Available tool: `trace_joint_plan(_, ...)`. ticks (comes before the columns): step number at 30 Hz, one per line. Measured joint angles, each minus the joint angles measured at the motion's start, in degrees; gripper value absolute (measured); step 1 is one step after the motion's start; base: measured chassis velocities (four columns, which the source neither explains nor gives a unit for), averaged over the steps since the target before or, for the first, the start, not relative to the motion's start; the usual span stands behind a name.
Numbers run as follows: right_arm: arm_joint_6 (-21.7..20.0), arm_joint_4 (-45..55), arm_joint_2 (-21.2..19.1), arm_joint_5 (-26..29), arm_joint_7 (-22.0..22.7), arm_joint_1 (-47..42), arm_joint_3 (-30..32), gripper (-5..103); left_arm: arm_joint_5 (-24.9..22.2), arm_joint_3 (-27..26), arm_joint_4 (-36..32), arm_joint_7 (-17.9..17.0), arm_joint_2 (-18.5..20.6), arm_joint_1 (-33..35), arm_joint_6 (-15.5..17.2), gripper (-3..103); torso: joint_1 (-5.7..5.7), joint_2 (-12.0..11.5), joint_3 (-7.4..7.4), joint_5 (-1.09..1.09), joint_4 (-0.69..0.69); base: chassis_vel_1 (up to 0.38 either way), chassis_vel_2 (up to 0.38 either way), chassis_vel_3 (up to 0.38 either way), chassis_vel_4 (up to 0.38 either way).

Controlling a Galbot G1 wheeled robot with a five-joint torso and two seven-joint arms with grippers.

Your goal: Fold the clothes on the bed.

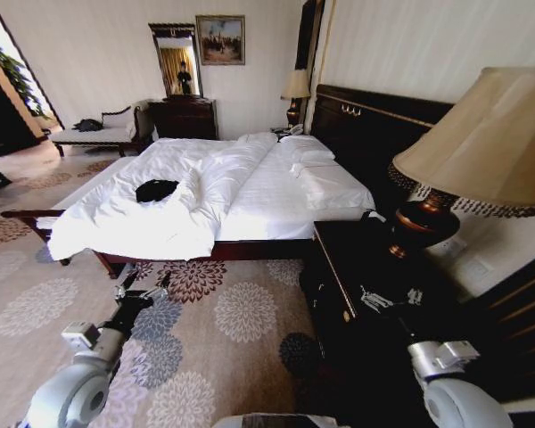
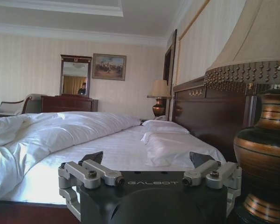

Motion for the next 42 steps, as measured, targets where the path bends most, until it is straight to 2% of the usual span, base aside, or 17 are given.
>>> trace_joint_plan(5, 0.23, 0.01, 0.02, -0.17, 0.33, -0.25, 0.23, 100, 0.07, 0.19, 0.00, -0.07, -0.23, -0.17, 0.12, 100, 0.00, 0.00, 0.00, 0.00, 0.00, 0.000, 0.000, 0.000, 0.000)
trace_joint_plan(12, 0.00, 0.57, 0.65, 0.08, 0.44, -0.13, 0.20, 100, 2.57, 1.99, -0.14, 0.12, -0.71, 0.84, -0.15, 100, 0.00, 0.00, 0.00, 0.00, 0.00, 0.000, 0.000, 0.000, 0.000)
trace_joint_plan(28, 2.15, 0.21, 1.28, 0.07, -1.01, -0.66, 0.00, 100, 1.47, 1.95, -0.46, -0.10, -1.24, 1.32, 0.03, 100, 0.00, 0.00, 0.00, 0.00, 0.00, -0.034, 0.033, 0.034, -0.033)
trace_joint_plan(32, 2.18, 0.15, 1.36, 0.08, -1.06, -0.51, -0.06, 100, -0.16, 1.72, -0.72, -0.74, -1.33, 1.18, 0.48, 100, 0.01, -0.01, 0.01, 0.00, 0.00, -0.101, 0.137, 0.111, -0.138)
trace_joint_plan(42, 2.24, -0.48, 1.41, -0.11, -1.12, -0.42, -0.39, 100, 1.19, 1.67, -0.66, -0.60, -1.76, 1.69, 0.35, 100, 0.00, 0.00, 0.00, 0.00, 0.00, -0.127, 0.109, 0.127, -0.125)
